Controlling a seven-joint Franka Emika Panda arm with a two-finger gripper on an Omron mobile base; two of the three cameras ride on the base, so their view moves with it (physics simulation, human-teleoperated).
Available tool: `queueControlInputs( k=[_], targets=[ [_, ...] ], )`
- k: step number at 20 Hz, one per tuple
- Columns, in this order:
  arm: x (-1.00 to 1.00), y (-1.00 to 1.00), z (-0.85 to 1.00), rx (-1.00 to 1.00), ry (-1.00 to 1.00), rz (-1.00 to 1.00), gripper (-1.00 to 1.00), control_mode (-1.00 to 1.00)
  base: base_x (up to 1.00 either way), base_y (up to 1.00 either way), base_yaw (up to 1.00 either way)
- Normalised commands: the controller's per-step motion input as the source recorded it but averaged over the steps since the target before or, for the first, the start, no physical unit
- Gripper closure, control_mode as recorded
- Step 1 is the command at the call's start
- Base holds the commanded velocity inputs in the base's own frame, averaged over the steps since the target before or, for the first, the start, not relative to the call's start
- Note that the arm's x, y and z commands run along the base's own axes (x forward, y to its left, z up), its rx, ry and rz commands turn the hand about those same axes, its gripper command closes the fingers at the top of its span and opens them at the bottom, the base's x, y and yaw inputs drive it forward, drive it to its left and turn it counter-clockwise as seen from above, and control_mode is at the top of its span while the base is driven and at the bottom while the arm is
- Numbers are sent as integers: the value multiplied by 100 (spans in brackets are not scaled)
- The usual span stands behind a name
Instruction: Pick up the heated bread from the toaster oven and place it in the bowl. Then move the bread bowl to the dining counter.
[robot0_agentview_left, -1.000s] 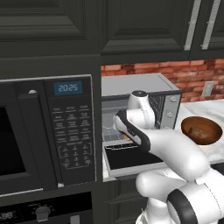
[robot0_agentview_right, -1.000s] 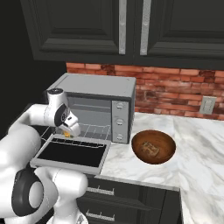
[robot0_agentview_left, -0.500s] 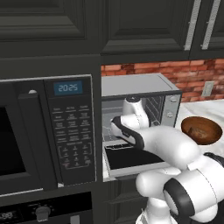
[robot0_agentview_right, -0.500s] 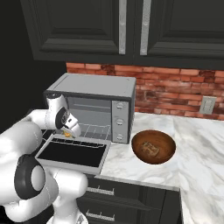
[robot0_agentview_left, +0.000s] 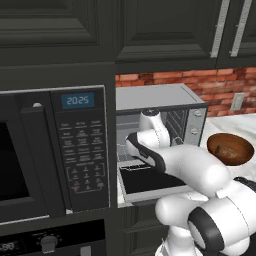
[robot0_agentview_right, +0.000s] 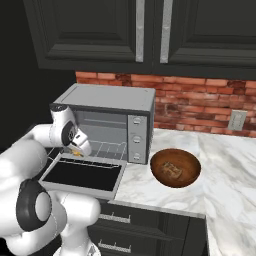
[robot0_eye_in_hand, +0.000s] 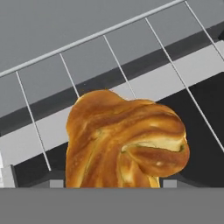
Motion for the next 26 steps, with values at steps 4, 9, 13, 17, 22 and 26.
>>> queueControlInputs(
  k=[4, 9, 13, 17, 22, 26],
  targets=[
    [-100, -38, 43, 0, -23, -16, 100, -100, 0, 0, 0],
    [-97, -79, 77, 1, -17, -24, 100, -100, 0, 0, 0],
    [-66, -100, 81, 7, -2, -26, 100, -100, 0, 0, 0],
    [-32, -100, 76, 11, 0, -26, 100, -100, 0, 0, 0],
    [-2, -100, 61, 19, 1, -25, 100, -100, 0, 0, 0],
    [0, -100, 27, 20, 8, -19, 100, -100, 0, 0, 0]
  ],
)
